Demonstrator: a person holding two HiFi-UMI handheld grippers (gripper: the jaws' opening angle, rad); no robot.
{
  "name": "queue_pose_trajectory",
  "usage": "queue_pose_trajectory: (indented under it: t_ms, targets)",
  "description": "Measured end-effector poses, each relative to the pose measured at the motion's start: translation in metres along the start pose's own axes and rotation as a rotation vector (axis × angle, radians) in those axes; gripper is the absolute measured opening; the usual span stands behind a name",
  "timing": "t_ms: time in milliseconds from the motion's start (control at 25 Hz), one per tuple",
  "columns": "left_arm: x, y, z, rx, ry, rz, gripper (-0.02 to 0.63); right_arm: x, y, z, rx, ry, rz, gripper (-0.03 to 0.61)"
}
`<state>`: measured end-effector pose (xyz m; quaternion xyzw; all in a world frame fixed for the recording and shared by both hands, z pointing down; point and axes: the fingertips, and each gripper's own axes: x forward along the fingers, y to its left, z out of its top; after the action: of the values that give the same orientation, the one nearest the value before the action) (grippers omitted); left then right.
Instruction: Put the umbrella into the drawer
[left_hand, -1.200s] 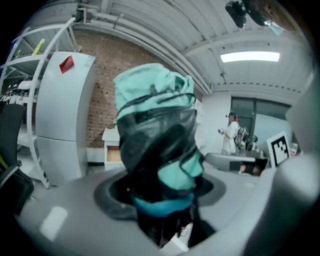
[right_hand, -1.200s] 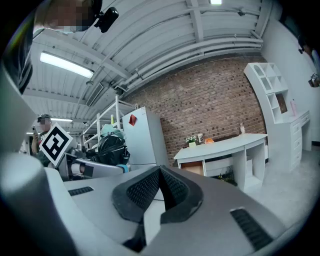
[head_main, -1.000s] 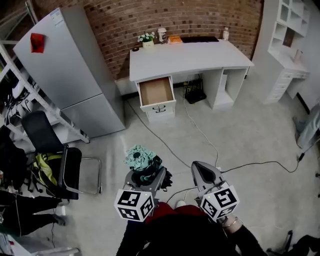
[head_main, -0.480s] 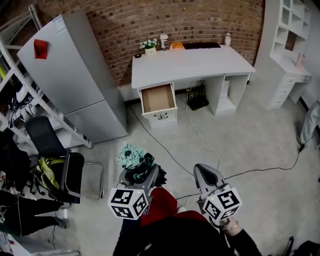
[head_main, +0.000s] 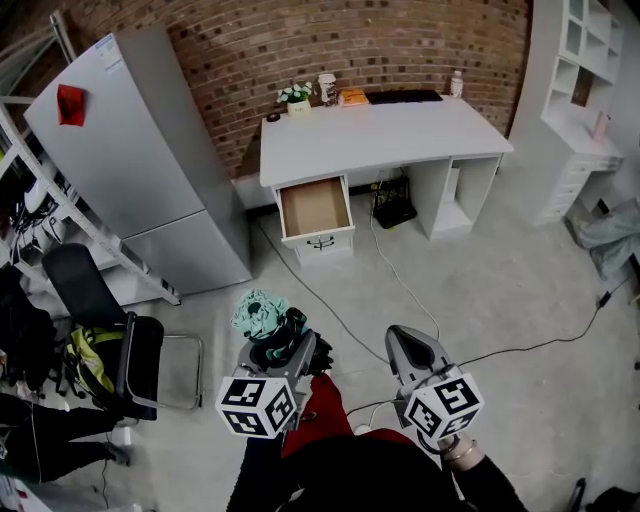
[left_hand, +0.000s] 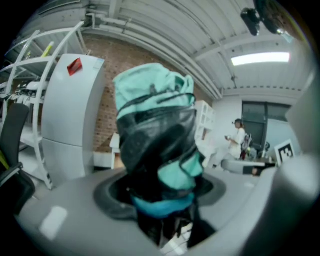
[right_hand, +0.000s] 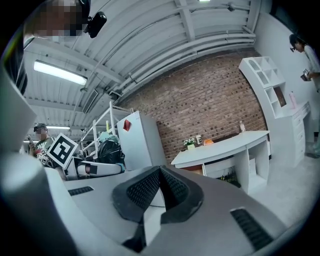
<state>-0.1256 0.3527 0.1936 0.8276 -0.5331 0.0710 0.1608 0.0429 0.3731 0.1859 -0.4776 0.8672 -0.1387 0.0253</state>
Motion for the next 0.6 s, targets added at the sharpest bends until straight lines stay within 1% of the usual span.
queue_pose_trajectory:
  t_ms: [320, 600]
  targets:
    - [0.053, 0.045, 0.008, 0.011, 0.049, -0.029, 0.288, 0.074, -0.01, 0.003, 0.007, 0.034, -0.003, 0.002]
    - [0.103, 0.102, 0.015, -0.014, 0.069, -0.045, 0.288, 0.156, -0.016, -0.003, 0.017, 0.069, -0.008, 0.002]
